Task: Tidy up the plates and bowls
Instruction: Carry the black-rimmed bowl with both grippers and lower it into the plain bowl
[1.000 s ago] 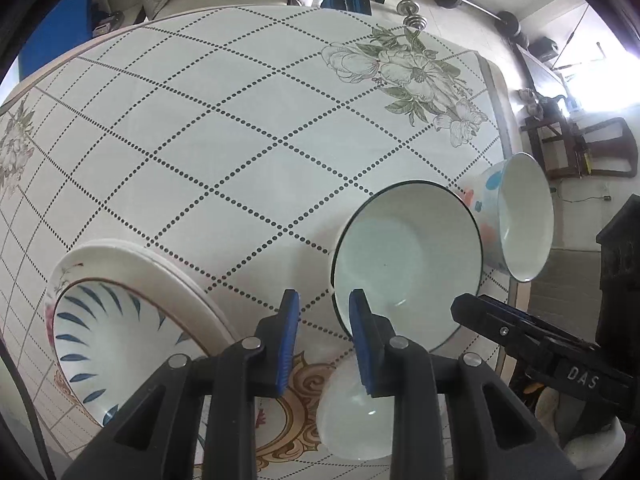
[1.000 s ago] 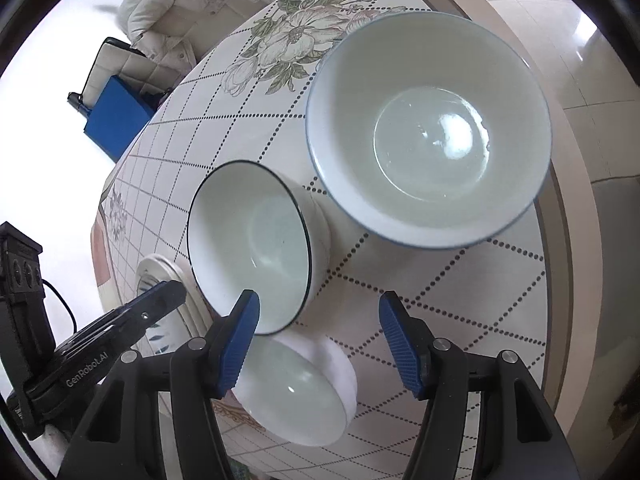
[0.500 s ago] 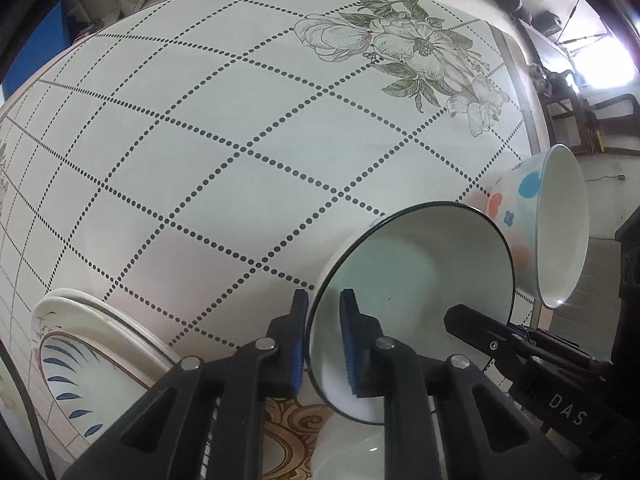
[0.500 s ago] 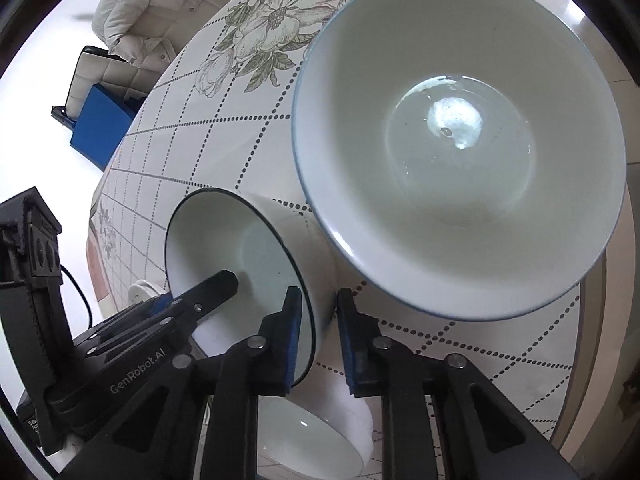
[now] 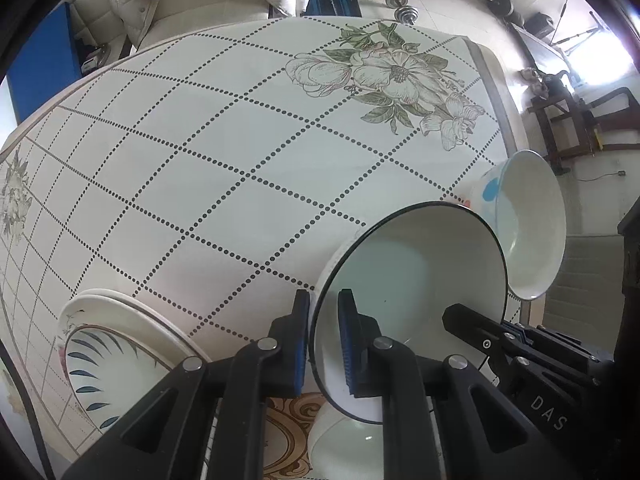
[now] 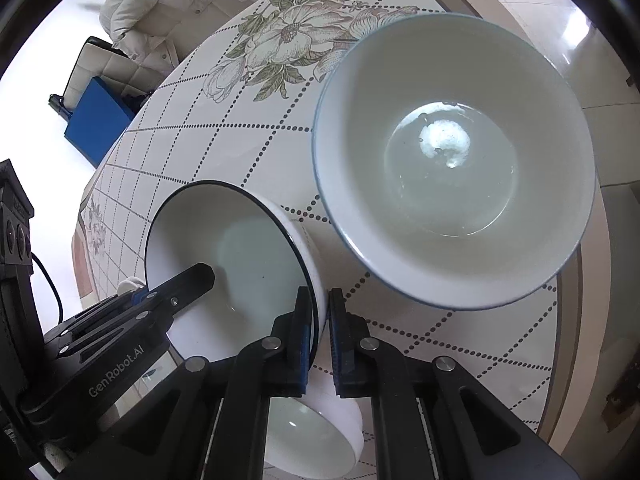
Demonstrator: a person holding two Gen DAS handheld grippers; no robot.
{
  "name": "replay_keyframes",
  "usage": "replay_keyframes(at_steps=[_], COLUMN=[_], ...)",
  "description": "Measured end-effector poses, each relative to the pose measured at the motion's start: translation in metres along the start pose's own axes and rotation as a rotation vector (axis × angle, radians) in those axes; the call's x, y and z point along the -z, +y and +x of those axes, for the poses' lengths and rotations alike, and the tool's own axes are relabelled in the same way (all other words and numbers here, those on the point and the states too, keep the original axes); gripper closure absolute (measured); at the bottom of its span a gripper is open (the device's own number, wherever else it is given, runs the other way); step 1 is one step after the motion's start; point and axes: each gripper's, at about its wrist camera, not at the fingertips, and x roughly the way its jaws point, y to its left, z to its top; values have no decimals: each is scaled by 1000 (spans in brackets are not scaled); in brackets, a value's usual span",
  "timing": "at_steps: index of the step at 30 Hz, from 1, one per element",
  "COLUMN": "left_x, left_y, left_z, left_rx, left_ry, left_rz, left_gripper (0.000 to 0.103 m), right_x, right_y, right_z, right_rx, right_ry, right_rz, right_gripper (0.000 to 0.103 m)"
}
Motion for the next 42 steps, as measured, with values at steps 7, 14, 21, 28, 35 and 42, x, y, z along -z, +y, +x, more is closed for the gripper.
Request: replay_keyframes(at_steps=[7, 14, 21, 28, 35, 42], left_x=[24, 63, 92, 98, 99, 96], left_y=[-2, -1, -1, -3, -3, -8], left_z=[-42, -60, -40, -10, 4, 11], left_rx=[29, 50, 32, -12, -36, -54], left_ry=[-30, -21, 37, 73, 95, 129], left_rz=[12, 43, 63, 74, 90, 107], left_gripper=[91, 91, 91, 91, 91, 91], right_x=[19, 58, 96, 114, 121, 119], right_y=[15, 16, 4, -7, -17, -22], right_z=[-41, -72, -65, -35, -11, -6], right_rx=[-8, -28, -14, 13, 31, 25], right_ry=[-42, -47, -9, 37, 77, 94], right_rz=[-48, -72, -65, -44, -28, 12], right_gripper=[93, 93, 93, 93, 93, 92])
